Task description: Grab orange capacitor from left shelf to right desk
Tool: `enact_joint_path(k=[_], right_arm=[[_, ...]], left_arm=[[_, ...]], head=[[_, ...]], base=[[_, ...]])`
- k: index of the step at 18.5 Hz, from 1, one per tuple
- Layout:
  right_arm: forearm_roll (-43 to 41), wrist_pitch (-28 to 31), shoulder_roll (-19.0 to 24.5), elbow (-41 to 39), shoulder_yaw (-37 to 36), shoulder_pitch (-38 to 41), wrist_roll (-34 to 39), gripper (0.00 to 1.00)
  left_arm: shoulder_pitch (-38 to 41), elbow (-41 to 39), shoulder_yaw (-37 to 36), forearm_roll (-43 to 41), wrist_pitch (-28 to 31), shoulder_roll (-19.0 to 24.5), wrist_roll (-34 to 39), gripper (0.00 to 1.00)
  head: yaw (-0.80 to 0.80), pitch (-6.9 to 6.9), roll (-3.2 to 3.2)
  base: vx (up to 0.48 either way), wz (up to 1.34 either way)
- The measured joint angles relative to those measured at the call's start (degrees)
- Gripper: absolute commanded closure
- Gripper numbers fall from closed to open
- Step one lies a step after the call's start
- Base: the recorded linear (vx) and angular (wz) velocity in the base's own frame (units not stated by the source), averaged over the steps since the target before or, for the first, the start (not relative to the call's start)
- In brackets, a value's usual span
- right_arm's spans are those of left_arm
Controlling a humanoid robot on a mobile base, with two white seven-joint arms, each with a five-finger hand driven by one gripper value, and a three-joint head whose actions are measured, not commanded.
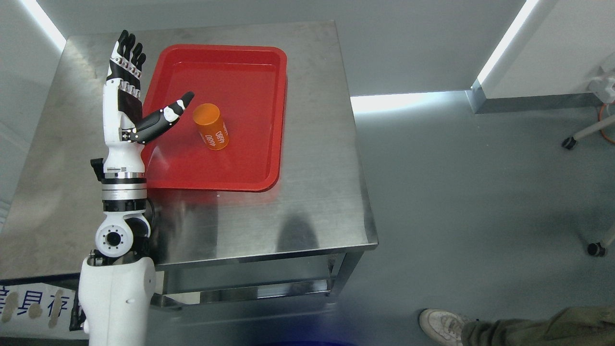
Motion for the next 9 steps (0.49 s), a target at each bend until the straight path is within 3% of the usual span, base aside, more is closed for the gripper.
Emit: enact_joint_path(k=[9], right_arm=[[0.0, 0.0, 0.0, 0.0, 0.0, 0.0, 0.0, 0.00]], left_arm=[[2.7, -1.5, 3.1, -1.6, 2.0, 1.3, -0.2, 0.00]], head=[[0.00, 0.00, 0.00]], base=[[0.011, -0.13]])
